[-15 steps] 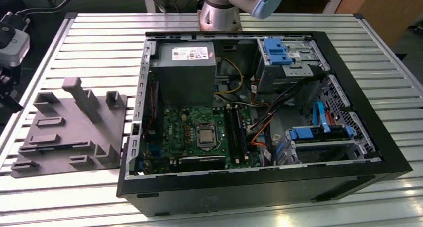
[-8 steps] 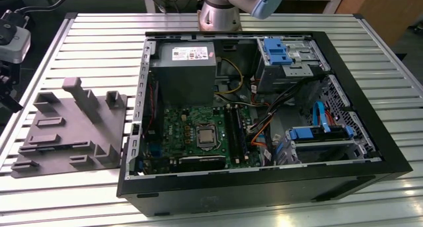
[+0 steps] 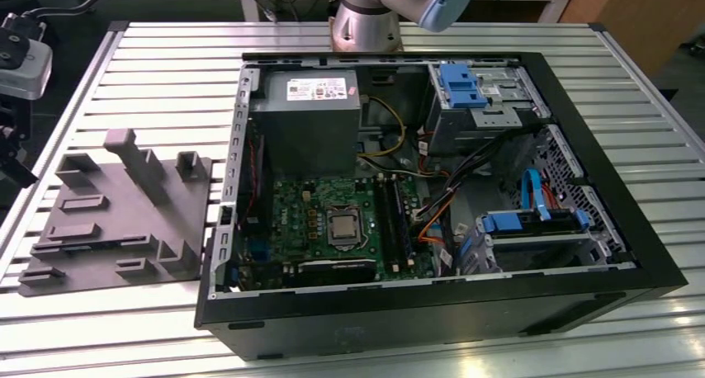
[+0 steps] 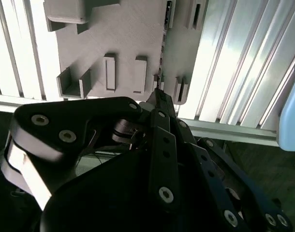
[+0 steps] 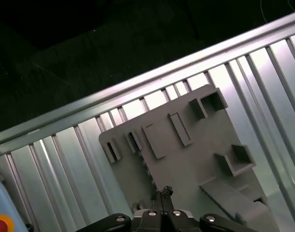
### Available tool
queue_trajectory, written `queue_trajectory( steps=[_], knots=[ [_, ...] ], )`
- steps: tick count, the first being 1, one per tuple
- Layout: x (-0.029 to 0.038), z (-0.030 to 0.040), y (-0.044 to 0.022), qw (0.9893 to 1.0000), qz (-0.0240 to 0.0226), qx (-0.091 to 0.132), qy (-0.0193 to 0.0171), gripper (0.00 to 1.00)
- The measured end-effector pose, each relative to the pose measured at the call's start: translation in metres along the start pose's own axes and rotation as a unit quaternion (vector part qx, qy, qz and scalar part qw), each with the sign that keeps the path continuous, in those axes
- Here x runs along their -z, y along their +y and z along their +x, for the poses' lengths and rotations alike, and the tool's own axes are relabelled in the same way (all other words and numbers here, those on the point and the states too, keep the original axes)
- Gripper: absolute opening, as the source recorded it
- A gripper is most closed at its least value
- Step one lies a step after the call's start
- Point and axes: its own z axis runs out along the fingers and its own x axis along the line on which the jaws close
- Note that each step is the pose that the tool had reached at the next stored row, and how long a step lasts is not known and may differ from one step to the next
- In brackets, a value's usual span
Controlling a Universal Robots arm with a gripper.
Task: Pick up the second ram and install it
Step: 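Pick up the second ram and move it above second insertion slot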
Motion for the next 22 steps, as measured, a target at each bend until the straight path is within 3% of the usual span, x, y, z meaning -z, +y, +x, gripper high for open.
queue_trajectory(
  steps=[11, 22],
  knots=[
    [0.0000, 0.0000, 0.0000, 0.9987, -0.0012, 0.051, 0.0026, 0.11],
    [0.0000, 0.0000, 0.0000, 0.9949, -0.0025, 0.101, 0.0052, 0.11]
  ],
)
